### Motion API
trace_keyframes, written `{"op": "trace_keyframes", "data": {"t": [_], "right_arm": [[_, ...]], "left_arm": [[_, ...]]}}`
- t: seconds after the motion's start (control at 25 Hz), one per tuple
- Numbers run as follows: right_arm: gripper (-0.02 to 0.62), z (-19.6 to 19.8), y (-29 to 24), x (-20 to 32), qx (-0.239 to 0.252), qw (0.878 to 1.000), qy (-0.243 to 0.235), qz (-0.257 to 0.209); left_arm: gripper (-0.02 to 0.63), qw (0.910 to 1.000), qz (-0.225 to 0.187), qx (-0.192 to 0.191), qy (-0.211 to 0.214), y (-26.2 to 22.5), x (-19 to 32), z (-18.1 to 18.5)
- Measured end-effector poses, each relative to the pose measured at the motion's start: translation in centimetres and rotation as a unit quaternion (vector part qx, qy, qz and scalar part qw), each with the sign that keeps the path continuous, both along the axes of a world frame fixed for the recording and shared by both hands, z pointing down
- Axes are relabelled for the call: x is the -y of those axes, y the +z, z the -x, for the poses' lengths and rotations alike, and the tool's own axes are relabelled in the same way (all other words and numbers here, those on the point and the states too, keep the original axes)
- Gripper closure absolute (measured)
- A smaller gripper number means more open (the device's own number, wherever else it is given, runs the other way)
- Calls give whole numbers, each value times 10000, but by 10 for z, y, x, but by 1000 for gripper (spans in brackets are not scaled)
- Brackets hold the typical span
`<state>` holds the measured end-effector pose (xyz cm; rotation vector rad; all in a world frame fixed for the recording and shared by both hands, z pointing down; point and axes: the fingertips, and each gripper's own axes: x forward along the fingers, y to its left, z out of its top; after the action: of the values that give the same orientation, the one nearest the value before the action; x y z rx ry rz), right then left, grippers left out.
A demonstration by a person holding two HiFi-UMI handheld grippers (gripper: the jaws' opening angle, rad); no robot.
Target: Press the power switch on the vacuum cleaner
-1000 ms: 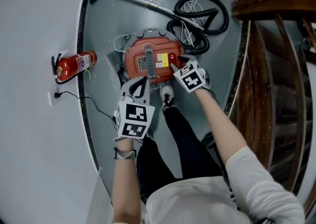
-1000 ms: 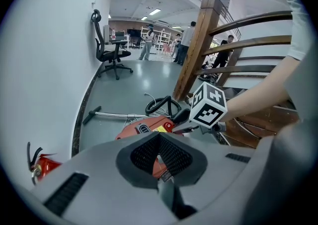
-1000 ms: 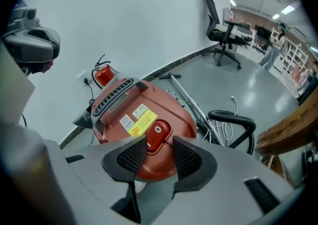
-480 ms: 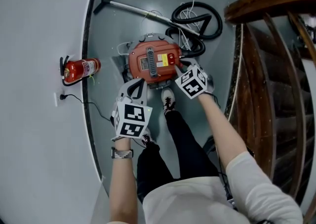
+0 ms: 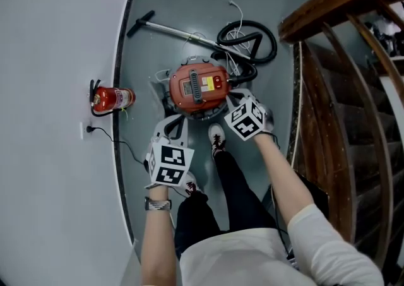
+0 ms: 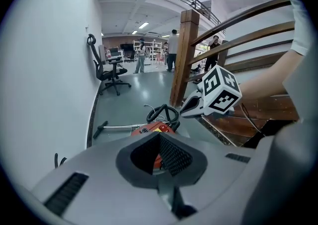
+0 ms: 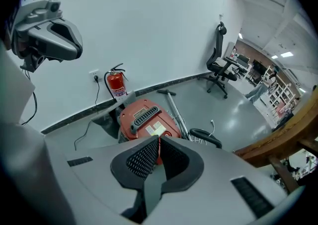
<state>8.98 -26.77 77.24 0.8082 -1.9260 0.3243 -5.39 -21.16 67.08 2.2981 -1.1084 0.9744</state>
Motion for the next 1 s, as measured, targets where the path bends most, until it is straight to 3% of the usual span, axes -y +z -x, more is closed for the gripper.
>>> {"op": "trace_keyframes", "data": {"t": [0.36,1.0], "right_arm": [[568,12,-60,-47,13,9998,-130,-123],[568,11,-199,-86,330,9945,42,-996]], "left_arm": [[609,9996,-231,130,41,-40,-30,11],[609,9961,-859,67,207,-121,-67,18]]}}
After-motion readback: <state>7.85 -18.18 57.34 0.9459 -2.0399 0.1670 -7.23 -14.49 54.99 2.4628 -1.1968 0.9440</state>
